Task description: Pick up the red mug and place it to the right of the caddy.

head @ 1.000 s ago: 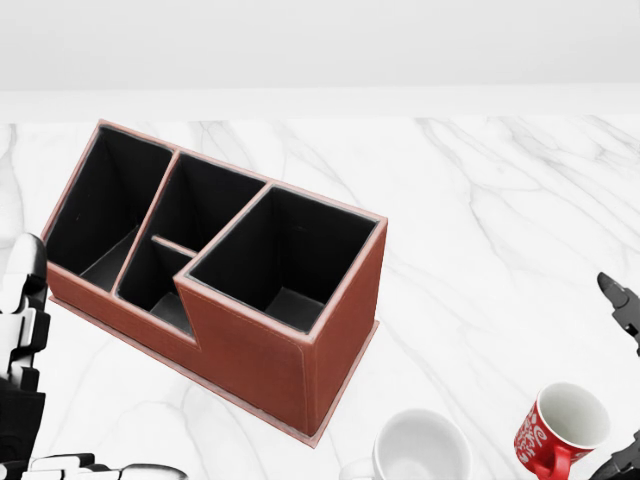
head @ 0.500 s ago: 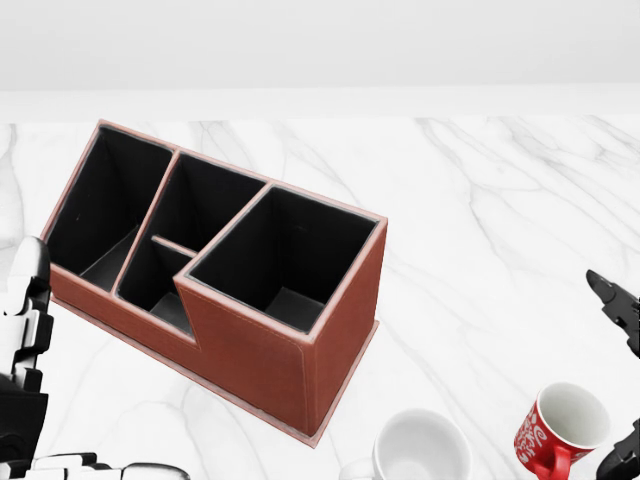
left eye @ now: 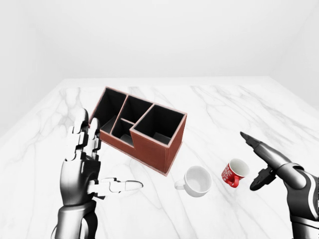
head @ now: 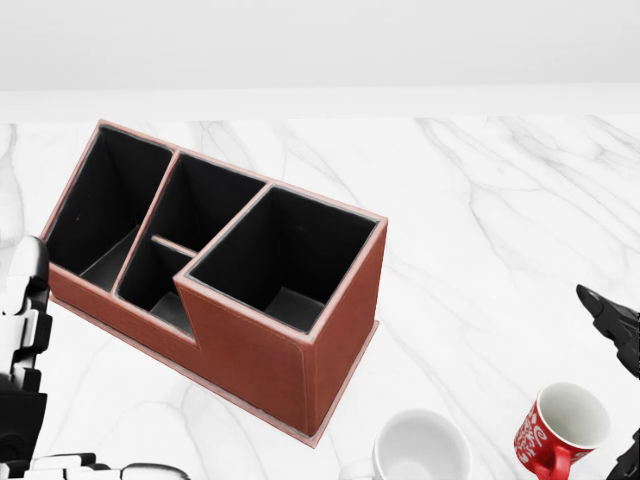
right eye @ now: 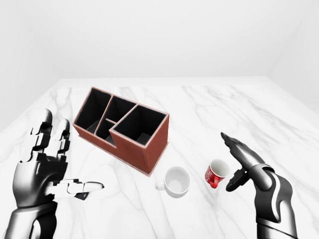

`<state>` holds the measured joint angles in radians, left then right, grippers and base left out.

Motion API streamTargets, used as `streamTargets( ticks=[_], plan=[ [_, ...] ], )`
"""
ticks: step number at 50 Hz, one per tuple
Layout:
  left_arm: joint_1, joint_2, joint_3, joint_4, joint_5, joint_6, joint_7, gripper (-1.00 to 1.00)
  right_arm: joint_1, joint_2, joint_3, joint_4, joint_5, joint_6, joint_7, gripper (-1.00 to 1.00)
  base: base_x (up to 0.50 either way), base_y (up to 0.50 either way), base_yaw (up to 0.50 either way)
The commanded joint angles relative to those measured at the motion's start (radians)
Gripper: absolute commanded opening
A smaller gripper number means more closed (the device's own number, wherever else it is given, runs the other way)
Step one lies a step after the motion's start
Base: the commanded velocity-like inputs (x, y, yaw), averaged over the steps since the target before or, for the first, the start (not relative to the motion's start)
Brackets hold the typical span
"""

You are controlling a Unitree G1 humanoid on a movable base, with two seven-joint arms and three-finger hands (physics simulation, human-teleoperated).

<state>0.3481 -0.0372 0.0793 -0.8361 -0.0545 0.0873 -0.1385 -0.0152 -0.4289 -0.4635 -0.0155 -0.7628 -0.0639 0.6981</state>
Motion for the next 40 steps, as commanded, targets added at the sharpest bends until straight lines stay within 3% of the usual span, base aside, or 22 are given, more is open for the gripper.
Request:
streamTargets(
  ticks=[1,40],
  plan=[
    [0.002,-0.002,0.002,-0.013,0.0,0.0,-0.001,1.0,-0.002,0.008,0.015,0.002,-0.044,-0.017,0.0,1.0,0.0,0.0,0.0],
    [-0.009,0.003,0.004,0.019,0.002,0.0,0.003,1.0,-0.001,0.022,0.089,0.095,-0.157,-0.023,0.0,1.0,0.0,0.0,0.0]
  ],
)
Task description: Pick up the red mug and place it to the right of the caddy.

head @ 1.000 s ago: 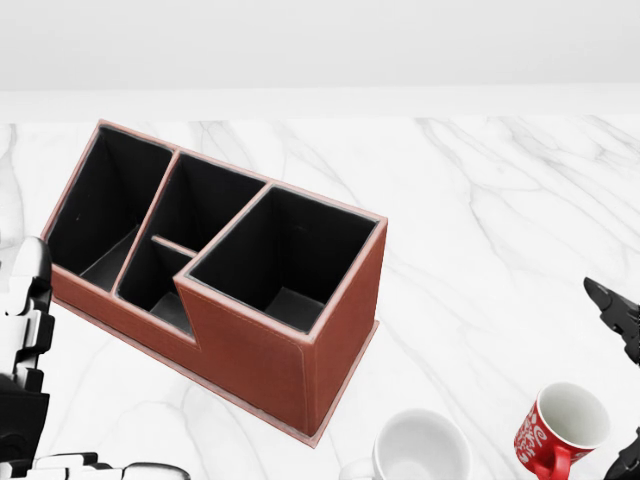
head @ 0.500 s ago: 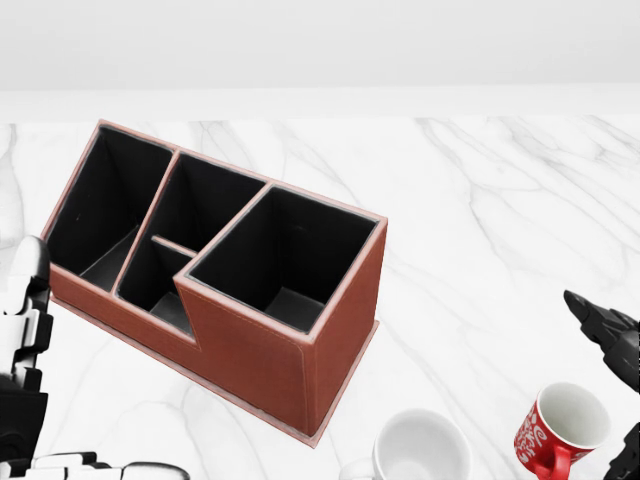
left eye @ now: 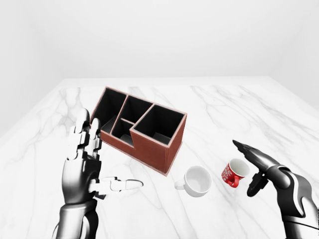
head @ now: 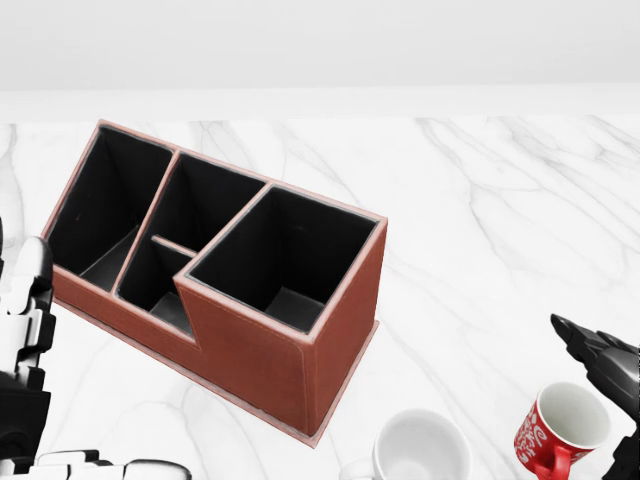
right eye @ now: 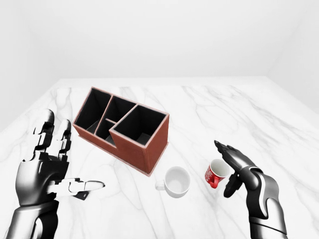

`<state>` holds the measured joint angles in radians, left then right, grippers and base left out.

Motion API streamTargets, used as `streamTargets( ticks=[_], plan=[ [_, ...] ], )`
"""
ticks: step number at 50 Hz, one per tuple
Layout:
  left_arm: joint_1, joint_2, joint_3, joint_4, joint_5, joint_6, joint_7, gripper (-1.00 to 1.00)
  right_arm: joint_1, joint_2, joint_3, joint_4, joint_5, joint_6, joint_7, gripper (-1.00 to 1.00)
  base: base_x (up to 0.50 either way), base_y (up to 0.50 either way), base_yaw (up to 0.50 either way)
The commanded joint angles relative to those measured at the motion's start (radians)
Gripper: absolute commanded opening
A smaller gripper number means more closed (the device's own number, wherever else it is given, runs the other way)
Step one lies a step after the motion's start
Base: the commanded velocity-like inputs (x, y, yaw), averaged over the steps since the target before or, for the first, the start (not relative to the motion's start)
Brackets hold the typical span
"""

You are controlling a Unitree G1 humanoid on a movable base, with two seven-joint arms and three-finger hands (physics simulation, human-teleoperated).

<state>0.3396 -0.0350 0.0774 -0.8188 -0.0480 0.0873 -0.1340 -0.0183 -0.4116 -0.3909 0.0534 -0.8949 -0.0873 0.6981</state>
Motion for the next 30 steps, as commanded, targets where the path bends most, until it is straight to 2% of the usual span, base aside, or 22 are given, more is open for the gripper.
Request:
streamTargets(
  ticks=[1,30],
  plan=[
    [-0.002,0.0,0.005,0.006,-0.003,0.0,-0.002,1.0,-0.005,0.002,0.02,0.042,-0.03,0.0,0.0,1.0,0.0,0.0,0.0],
    [-0.009,0.001,0.001,0.008,0.002,0.0,0.002,1.0,-0.045,-0.022,0.068,0.158,-0.037,0.0,0.0,1.0,0.0,0.0,0.0]
  ],
)
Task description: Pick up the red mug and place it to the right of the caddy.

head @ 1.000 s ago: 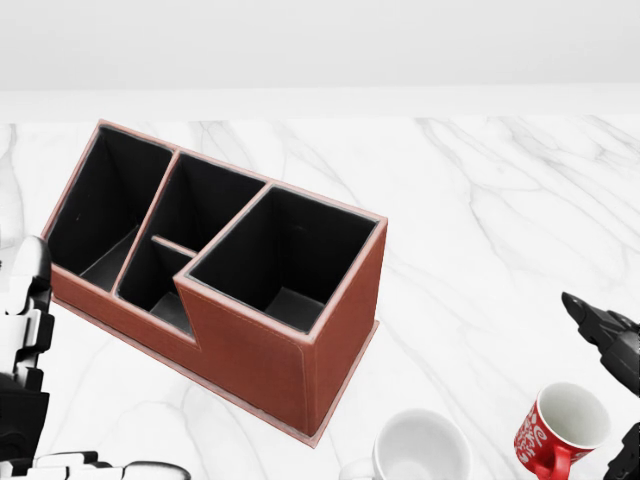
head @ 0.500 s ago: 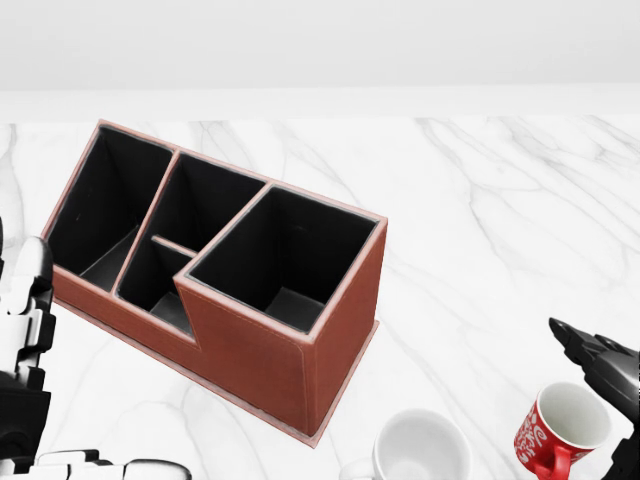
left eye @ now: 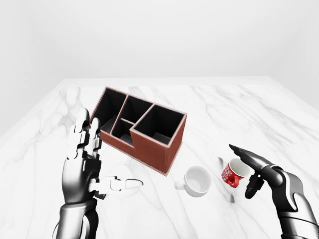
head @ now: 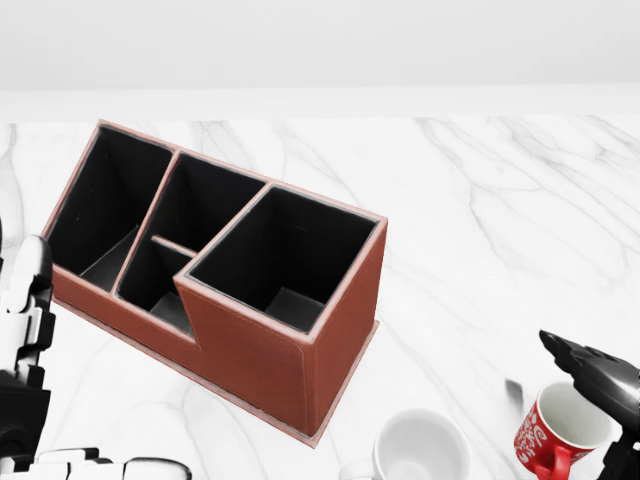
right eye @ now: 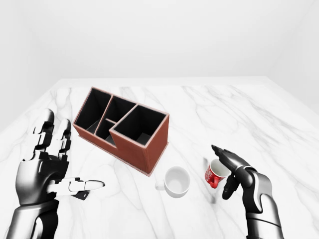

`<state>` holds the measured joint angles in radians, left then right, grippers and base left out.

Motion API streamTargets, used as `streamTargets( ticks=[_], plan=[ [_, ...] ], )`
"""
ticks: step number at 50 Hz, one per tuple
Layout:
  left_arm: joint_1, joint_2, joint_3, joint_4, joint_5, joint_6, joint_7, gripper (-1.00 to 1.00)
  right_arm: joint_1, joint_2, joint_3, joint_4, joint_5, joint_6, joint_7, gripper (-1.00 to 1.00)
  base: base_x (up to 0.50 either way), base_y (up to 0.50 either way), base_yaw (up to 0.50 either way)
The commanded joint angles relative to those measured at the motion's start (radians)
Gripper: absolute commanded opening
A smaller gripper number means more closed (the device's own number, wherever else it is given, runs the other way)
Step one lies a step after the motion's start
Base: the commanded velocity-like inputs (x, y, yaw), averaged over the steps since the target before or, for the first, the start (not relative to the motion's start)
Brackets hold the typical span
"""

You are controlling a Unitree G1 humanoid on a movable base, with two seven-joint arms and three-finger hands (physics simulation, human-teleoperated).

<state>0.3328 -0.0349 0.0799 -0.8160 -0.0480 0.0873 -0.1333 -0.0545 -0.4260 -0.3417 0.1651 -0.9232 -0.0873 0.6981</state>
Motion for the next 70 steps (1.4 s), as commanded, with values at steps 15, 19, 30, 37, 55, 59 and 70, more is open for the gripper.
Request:
streamTargets(
  ticks=[15,19,30,37,55,59,70],
  plan=[
    [-0.001,0.002,-0.008,0.013,0.006,0.0,0.004,1.0,-0.02,-0.026,0.015,0.089,-0.004,0.0,0.0,1.0,0.0,0.0,0.0],
    [-0.002,0.003,-0.01,0.015,0.007,0.0,0.005,1.0,-0.019,-0.03,0.019,0.102,-0.004,0.0,-0.002,1.0,0.0,0.0,0.0],
    [-0.003,0.004,-0.01,0.021,0.007,0.0,0.007,1.0,-0.021,-0.035,0.023,0.118,-0.005,0.0,-0.013,1.0,0.0,0.0,0.0],
    [-0.001,0.005,-0.013,0.02,0.008,0.0,0.009,1.0,-0.022,-0.039,0.016,0.104,0.001,0.0,-0.004,-1.0,0.0,0.0,0.0],
    [-0.003,0.006,-0.012,0.012,0.006,0.0,0.01,1.0,-0.009,-0.04,-0.013,0.04,-0.003,0.0,0.0,-1.0,0.0,0.0,0.0],
    [-0.004,0.005,-0.01,0.012,0.004,0.0,0.009,1.0,-0.007,-0.039,-0.017,0.023,-0.006,0.0,0.0,-1.0,0.0,0.0,0.0],
    [-0.001,0.006,-0.019,0.018,0.01,0.0,0.012,1.0,-0.038,-0.066,-0.102,-0.205,0.023,0.066,0.0,-1.0,0.0,0.0,0.0]
  ],
)
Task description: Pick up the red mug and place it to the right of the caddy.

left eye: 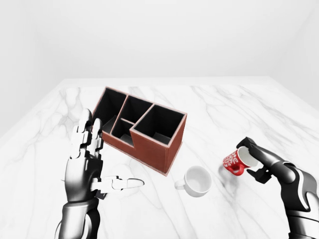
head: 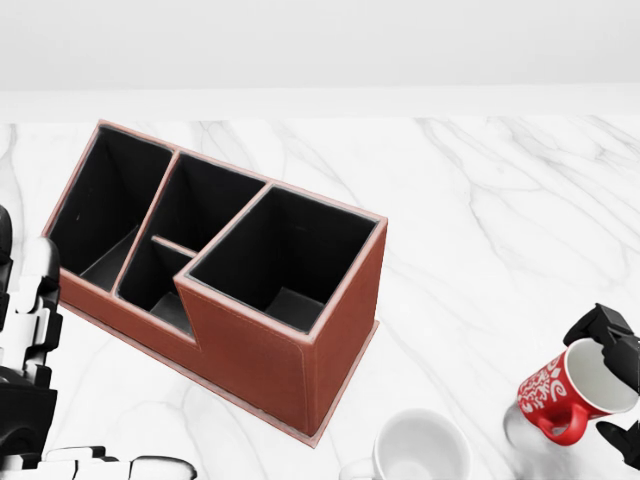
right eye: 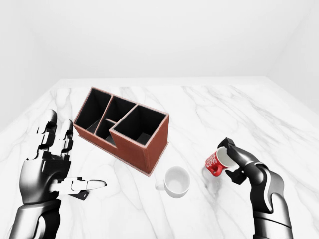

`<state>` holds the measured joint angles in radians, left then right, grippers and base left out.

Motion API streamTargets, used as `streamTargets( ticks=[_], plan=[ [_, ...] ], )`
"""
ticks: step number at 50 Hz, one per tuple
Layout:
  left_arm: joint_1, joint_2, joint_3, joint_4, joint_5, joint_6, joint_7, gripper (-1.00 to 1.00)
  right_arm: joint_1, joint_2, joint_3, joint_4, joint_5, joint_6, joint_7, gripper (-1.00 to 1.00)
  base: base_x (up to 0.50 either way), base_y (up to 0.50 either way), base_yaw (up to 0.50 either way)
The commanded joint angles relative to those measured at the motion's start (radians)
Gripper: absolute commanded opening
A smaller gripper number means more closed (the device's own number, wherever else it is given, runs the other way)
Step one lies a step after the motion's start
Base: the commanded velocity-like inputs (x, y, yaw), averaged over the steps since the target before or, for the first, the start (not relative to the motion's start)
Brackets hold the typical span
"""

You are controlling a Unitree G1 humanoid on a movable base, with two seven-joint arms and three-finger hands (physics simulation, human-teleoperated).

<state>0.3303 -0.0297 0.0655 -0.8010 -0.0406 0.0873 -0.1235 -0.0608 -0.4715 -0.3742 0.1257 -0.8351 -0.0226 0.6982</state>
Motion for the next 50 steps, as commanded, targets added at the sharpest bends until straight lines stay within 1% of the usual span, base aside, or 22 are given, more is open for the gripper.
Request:
streamTargets(
  ticks=[1,2,3,4,10,11,12,13,24,36,50],
  plan=[
    [0.002,0.002,-0.004,-0.001,0.001,0.0,0.002,1.0,-0.038,-0.024,-0.072,-0.179,-0.065,0.008,0.0,-1.0,0.0,0.0,0.0],
    [0.004,0.001,-0.003,0.001,0.001,0.0,0.001,1.0,-0.05,-0.03,-0.079,-0.215,-0.062,0.026,0.0,-1.0,0.0,0.0,0.0],
    [0.004,0.001,-0.002,0.002,0.0,0.0,0.001,1.0,-0.051,-0.03,-0.08,-0.217,-0.063,0.027,0.0,-1.0,0.0,0.0,0.0],
    [0.002,0.001,-0.001,0.002,0.0,0.0,0.001,1.0,-0.068,-0.037,-0.083,-0.245,-0.06,0.045,0.0,-1.0,0.0,0.0,0.0],
    [0.002,0.001,0.001,0.0,-0.001,0.0,0.0,1.0,-0.128,-0.049,-0.07,-0.331,-0.065,0.109,0.0,-1.0,0.0,0.0,0.0],
    [0.003,0.0,0.0,0.004,-0.001,0.0,-0.001,1.0,-0.136,-0.051,-0.066,-0.339,-0.066,0.11,0.0,-1.0,0.0,0.0,0.0],
    [-0.021,0.007,0.007,-0.067,-0.007,0.0,0.008,1.0,-0.153,-0.049,-0.057,-0.355,-0.069,0.11,0.0,-1.0,0.0,0.0,0.0],
    [-0.026,0.006,0.01,-0.073,-0.007,0.0,0.007,1.0,-0.161,-0.049,-0.05,-0.362,-0.072,0.11,0.0,-1.0,0.0,0.0,0.0],
    [-0.032,0.001,0.017,-0.077,-0.006,0.0,0.0,1.0,-0.239,-0.016,0.036,-0.392,-0.123,0.11,0.0,-1.0,0.0,0.0,0.0],
    [-0.033,-0.001,0.02,-0.076,-0.006,0.0,-0.003,1.0,-0.259,0.04,0.106,-0.368,-0.18,0.11,0.0,-1.0,0.0,0.0,0.0],
    [-0.037,-0.001,0.027,-0.069,-0.009,0.0,-0.006,1.0,-0.255,0.091,0.157,-0.338,-0.234,0.11,0.0,-1.0,0.0,0.0,0.0]
  ],
)
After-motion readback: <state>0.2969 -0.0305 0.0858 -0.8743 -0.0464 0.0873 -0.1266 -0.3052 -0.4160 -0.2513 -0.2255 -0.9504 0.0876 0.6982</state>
